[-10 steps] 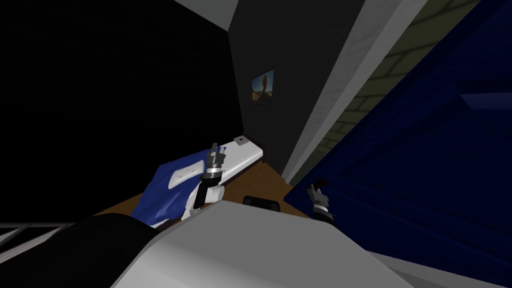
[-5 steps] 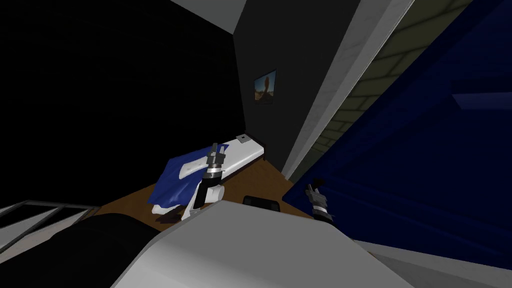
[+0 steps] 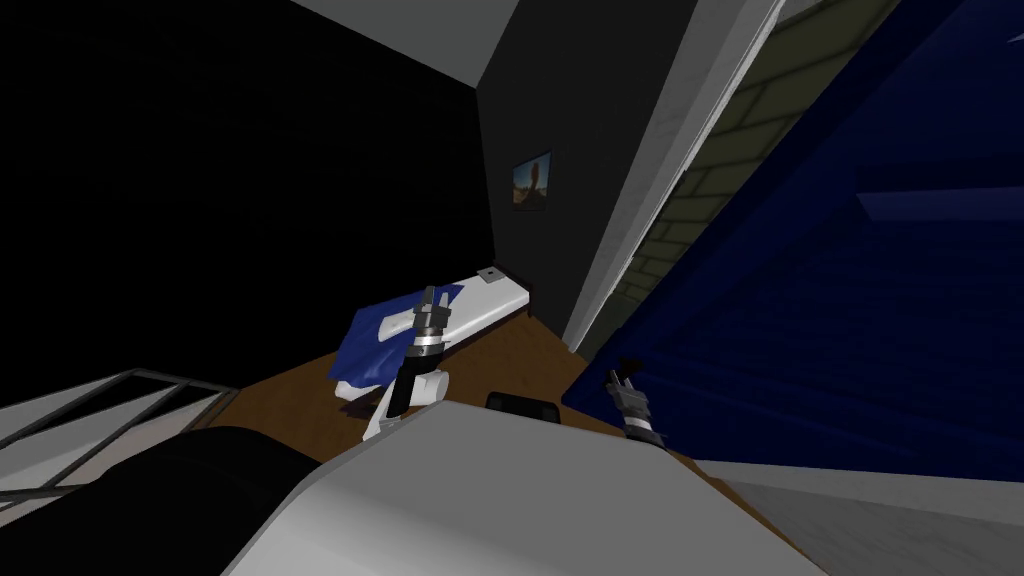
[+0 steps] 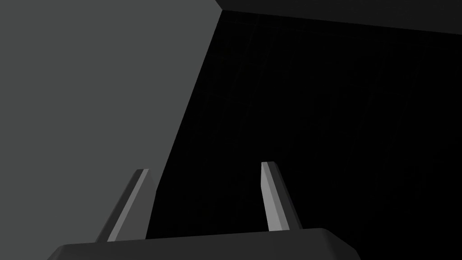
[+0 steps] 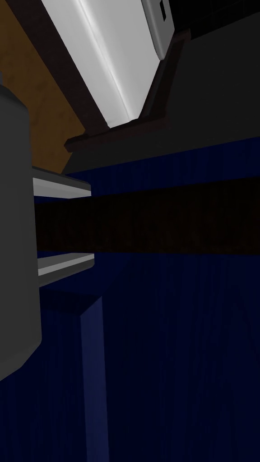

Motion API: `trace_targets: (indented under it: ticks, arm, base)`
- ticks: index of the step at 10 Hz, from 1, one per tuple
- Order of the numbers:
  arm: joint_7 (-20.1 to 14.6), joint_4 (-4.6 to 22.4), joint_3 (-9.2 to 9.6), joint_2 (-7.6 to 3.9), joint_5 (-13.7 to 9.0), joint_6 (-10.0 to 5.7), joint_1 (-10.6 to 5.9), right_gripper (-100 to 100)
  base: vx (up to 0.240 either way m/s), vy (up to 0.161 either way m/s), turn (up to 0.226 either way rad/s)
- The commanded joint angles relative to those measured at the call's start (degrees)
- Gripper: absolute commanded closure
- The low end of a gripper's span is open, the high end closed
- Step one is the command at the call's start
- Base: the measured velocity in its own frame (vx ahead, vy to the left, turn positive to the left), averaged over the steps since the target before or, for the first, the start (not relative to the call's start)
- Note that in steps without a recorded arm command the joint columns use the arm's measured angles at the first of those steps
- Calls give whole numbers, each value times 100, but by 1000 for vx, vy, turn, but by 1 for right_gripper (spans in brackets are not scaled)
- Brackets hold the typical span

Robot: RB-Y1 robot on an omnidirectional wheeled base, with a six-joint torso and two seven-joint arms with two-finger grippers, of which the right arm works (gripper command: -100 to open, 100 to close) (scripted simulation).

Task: Pull the door open

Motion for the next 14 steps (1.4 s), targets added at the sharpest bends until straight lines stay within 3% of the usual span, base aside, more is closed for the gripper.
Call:
trace_targets:
  ticks: [1, 8, 9, 14]
  arm:
    - [-106, 33, 91, -85, 44, -133, 56, 100]
    - [-559, 171, 478, -449, 232, -697, 292, 100]
    - [-543, 216, 461, -405, 229, -682, 243, 100]
    - [-806, 394, 689, -595, 361, -1044, 333, 100]
  base:
    - [-166, -32, 141]
    - [-225, -40, 138]
    - [-102, 4, 17]
    - [-200, -42, 129]
